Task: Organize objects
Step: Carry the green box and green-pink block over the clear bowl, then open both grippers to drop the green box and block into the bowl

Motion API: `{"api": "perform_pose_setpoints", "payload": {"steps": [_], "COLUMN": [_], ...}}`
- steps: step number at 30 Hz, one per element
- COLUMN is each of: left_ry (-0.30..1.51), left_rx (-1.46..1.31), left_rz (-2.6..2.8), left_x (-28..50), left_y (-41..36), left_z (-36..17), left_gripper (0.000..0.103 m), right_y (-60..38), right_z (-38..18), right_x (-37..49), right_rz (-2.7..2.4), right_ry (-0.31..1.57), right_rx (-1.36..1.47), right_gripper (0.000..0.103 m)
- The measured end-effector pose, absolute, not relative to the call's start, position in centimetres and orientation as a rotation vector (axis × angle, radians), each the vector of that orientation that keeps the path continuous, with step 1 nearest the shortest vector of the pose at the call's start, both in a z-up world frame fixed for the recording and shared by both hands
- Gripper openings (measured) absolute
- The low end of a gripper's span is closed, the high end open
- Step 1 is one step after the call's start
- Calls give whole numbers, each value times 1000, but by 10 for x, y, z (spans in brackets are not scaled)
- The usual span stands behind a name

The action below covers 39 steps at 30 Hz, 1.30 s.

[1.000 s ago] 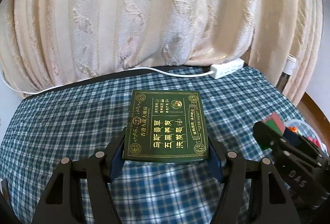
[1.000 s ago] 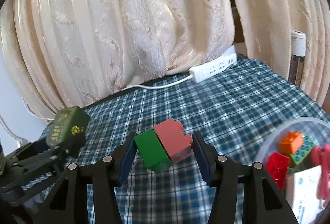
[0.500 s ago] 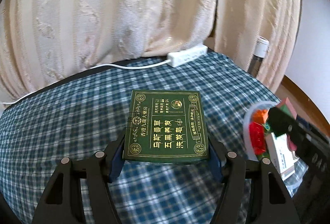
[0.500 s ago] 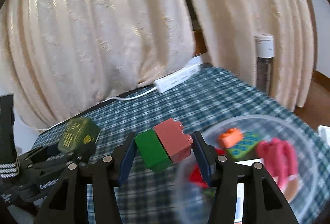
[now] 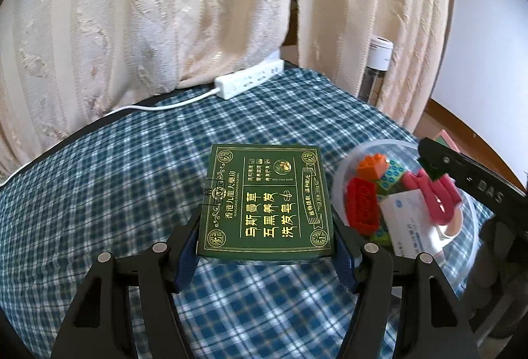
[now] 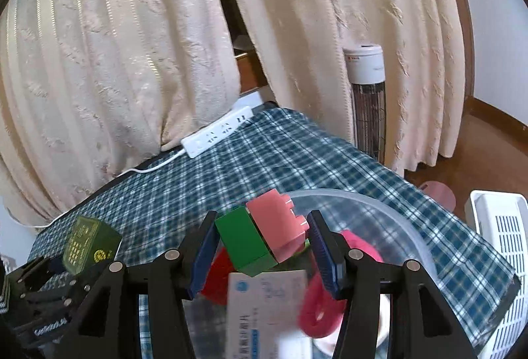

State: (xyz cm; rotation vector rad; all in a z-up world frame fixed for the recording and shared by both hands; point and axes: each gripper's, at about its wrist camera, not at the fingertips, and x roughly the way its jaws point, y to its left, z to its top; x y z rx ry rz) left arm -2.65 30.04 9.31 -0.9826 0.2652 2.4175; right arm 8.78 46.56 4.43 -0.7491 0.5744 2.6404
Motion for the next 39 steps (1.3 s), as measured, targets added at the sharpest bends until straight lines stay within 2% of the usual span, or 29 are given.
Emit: {"api": "perform_pose_setpoints", "payload": {"steps": [4, 8, 27, 39], "left_ry": [275, 287, 294, 218], "left_rx": [-983, -984, -998, -1017], "left_rz": [2389, 2369, 2234, 2118], "left_x": [-21, -17, -9, -14], "left_y": [310, 317, 363, 385], "left_z": [91, 89, 73, 62], "left_gripper": [68, 68, 68, 69], "right_y": [476, 485, 483, 488], "right_z": [38, 33, 48, 45], "right_x": [86, 87, 127, 140], "right_rz": [2614, 2599, 2615, 2600], "right_ry": [600, 656, 607, 630], "right_rx": [-766, -765, -633, -626], "right_gripper": [57, 64, 64, 64]}}
